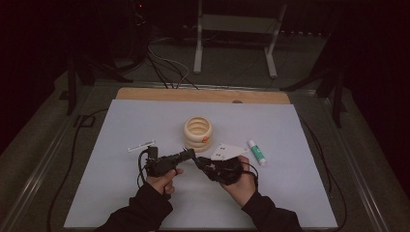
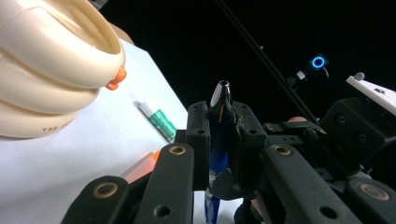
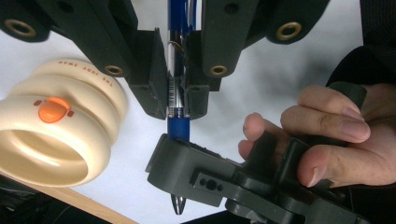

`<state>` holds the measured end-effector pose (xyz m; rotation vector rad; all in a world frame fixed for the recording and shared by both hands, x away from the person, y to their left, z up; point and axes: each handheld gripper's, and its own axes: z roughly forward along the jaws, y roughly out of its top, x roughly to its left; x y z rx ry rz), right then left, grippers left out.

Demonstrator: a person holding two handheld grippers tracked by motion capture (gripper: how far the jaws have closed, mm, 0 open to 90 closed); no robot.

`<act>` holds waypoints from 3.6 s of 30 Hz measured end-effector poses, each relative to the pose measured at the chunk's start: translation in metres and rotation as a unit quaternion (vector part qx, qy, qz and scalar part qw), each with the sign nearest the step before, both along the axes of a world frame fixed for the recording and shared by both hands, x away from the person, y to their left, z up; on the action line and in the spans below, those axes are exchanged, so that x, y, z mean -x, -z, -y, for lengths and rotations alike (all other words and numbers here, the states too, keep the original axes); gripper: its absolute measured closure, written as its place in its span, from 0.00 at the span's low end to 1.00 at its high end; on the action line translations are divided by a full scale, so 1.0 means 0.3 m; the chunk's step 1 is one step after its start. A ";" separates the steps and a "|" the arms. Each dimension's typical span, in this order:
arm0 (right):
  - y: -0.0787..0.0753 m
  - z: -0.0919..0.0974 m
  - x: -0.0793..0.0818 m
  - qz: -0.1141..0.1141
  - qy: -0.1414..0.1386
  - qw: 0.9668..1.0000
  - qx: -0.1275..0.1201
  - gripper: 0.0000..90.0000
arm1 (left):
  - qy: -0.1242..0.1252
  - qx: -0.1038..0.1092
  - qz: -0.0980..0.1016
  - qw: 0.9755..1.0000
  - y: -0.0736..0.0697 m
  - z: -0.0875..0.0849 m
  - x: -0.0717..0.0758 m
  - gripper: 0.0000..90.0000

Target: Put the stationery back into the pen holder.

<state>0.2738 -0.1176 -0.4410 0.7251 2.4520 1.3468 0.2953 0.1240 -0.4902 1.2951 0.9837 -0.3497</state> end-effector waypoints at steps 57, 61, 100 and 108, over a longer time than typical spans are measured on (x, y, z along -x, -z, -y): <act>0.046 0.295 -0.025 -0.019 0.041 0.997 -0.068 0.02 | 0.054 -0.154 0.129 0.978 -0.254 0.016 -0.040 0.90; 0.048 0.289 -0.023 -0.014 0.044 0.997 -0.063 0.02 | 0.054 -0.154 0.133 0.977 -0.281 0.017 -0.055 0.90; 0.039 0.301 -0.025 -0.013 0.043 0.995 -0.084 0.02 | 0.004 -0.170 0.173 0.970 -0.443 0.008 -0.226 0.90; 0.041 0.299 -0.025 -0.016 0.042 0.996 -0.084 0.02 | -0.020 -0.175 0.168 0.970 -0.412 0.004 -0.274 0.90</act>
